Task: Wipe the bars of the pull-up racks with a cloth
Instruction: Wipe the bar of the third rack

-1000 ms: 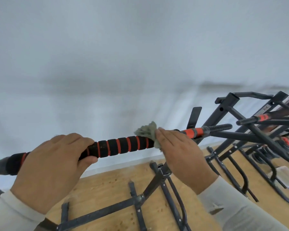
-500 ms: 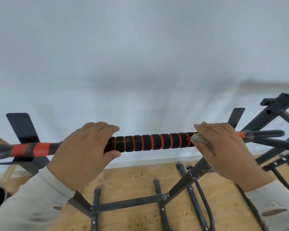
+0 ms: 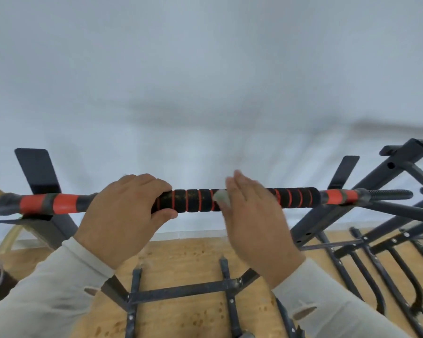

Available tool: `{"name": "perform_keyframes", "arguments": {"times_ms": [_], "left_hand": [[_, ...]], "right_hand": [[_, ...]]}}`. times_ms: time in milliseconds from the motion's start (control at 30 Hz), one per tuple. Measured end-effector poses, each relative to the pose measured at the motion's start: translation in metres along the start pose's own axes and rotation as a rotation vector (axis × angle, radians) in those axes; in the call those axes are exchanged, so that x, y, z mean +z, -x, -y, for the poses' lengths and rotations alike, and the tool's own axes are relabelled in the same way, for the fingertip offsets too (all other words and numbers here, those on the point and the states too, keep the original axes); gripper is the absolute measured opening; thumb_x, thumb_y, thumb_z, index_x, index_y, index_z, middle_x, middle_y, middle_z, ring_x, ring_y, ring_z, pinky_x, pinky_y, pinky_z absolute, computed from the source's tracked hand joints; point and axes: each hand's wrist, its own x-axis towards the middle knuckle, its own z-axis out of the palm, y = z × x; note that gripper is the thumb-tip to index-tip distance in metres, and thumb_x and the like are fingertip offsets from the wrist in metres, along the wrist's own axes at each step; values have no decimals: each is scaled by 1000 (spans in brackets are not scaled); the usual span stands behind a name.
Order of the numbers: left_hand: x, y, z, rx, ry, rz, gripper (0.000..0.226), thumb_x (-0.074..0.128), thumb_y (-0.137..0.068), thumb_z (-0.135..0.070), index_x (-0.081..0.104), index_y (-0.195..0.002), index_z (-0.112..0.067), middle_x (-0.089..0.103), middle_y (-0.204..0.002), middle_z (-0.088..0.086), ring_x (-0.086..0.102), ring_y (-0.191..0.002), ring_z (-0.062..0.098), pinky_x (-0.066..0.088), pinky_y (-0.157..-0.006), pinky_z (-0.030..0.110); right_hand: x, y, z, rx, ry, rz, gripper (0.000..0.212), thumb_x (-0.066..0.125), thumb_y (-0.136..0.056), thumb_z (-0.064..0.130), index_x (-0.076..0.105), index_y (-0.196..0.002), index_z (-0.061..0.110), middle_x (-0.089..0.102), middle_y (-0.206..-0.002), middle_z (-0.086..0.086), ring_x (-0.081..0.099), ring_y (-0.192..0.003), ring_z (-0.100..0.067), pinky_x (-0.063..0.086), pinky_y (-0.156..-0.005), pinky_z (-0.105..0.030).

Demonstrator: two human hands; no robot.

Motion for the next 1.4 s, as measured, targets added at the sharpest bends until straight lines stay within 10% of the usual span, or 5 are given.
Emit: {"name": "perform_keyframes", "arguments": {"times_ms": [200, 433, 833, 1200, 1400], "left_hand": [[-2, -2, 0, -2, -24, 8, 28, 69, -84, -50, 68, -105, -32, 64, -88, -16, 55, -78, 12, 43, -66, 29], [1, -1, 2, -7, -19, 1, 28, 70, -83, -50, 68, -105, -34, 63, -87, -18, 55, -77, 11, 44, -68, 28], [-2, -1, 0, -22, -18, 21, 28, 69, -85, -51, 67, -107, -35, 62, -88, -18, 56, -80, 10, 46, -69, 28], [-2, -1, -2, -47, -23, 30, 29, 65, -86, -53, 65, -109, -36, 62, -90, -18, 54, -83, 10, 42, -71, 28], [-4, 1, -3, -49, -34, 35, 30, 66, -87, -54, 65, -110, -35, 62, -92, -18, 53, -84, 10, 42, -72, 28]], "right_hand": [[5, 1, -33, -285, 42, -50, 59, 66, -90, 11, 49, -147, 4, 55, -147, -14, 56, -126, -28, 48, -108, -43], [-22, 25, -142, 100, 226, -24, 57, 77, -77, 1, 61, -131, 0, 70, -119, -18, 67, -102, -37, 57, -88, -51], [19, 9, -22, -59, -94, -142, 46, 46, -103, 29, 57, -140, 6, 57, -145, -8, 47, -138, -26, 39, -116, -44], [-21, 20, -123, 143, 167, -113, 31, 73, -79, 2, 71, -108, 12, 72, -104, -7, 67, -96, -28, 56, -89, -43], [15, 32, -80, 191, -204, -160, 54, 33, -106, 42, 57, -143, 11, 56, -148, -2, 44, -144, -21, 35, -120, -47]]}}
